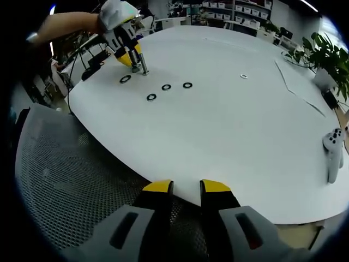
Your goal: Place the washer onto the threaded stud by aligning its center hole with the stud, sliding it down to the base, and recovering from edge contact or off-axis alignment until the washer reaches the visible bottom stop.
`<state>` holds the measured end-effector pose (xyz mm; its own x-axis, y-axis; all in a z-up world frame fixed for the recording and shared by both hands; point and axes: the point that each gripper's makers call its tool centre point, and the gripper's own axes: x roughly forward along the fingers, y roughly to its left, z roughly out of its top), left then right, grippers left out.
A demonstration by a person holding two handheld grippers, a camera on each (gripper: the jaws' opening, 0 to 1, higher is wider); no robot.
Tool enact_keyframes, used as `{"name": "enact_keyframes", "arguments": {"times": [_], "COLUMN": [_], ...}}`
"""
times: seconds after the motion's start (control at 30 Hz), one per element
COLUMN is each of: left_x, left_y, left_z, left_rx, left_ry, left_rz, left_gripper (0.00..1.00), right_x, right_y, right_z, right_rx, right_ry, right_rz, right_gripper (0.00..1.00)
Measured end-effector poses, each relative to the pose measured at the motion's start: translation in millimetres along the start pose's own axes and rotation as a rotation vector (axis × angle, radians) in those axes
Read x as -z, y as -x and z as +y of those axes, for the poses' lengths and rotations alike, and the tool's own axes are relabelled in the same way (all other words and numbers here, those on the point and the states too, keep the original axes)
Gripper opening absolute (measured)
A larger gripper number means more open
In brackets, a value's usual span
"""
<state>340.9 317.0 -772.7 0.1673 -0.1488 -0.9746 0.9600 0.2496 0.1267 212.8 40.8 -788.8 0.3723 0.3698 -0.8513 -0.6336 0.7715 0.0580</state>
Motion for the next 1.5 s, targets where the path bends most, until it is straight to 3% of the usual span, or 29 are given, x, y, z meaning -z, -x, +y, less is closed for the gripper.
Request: {"name": "enact_keyframes", "arguments": {"times": [0.3, 0.43, 0.6, 0.73, 1.0, 1.17, 1.3, 1.5], "left_x": [3.5, 4.1, 7.3, 4.2, 3.2, 1.5, 5.6, 11.3], "left_y": [-9.2, -8.8, -7.1, -3.5, 21.6, 35.4, 36.5, 31.5], "left_z": [-2.9, -1.7, 0.9, 0.2, -5.4, -19.8, -33.7, -49.4], "left_rx": [0.030, 0.015, -0.031, -0.055, -0.075, -0.087, -0.086, -0.081], "left_ry": [0.011, -0.039, -0.027, 0.031, 0.199, 0.283, 0.326, 0.373], "left_rz": [0.014, 0.015, 0.007, -0.055, -0.142, -0.210, -0.253, -0.258], "left_gripper": [0.20, 0.21, 0.26, 0.38, 0.38, 0.39, 0.38, 0.39], "right_x": [0.3, 0.4, 0.3, 0.2, -0.3, -0.5, -1.0, -0.6], "right_y": [0.0, 0.0, 0.0, 0.0, -0.2, -0.2, -0.2, -0.1], "right_z": [0.0, -0.3, -0.3, -0.4, -0.3, 0.2, 0.2, 0.5], "right_rx": [0.000, 0.002, 0.001, 0.001, -0.001, -0.002, -0.002, -0.004], "right_ry": [-0.002, -0.005, -0.004, -0.004, -0.002, 0.001, 0.002, 0.003], "right_rz": [0.002, 0.001, 0.000, 0.000, -0.003, -0.003, -0.005, -0.003], "right_gripper": [0.23, 0.23, 0.23, 0.23, 0.23, 0.23, 0.23, 0.23]}}
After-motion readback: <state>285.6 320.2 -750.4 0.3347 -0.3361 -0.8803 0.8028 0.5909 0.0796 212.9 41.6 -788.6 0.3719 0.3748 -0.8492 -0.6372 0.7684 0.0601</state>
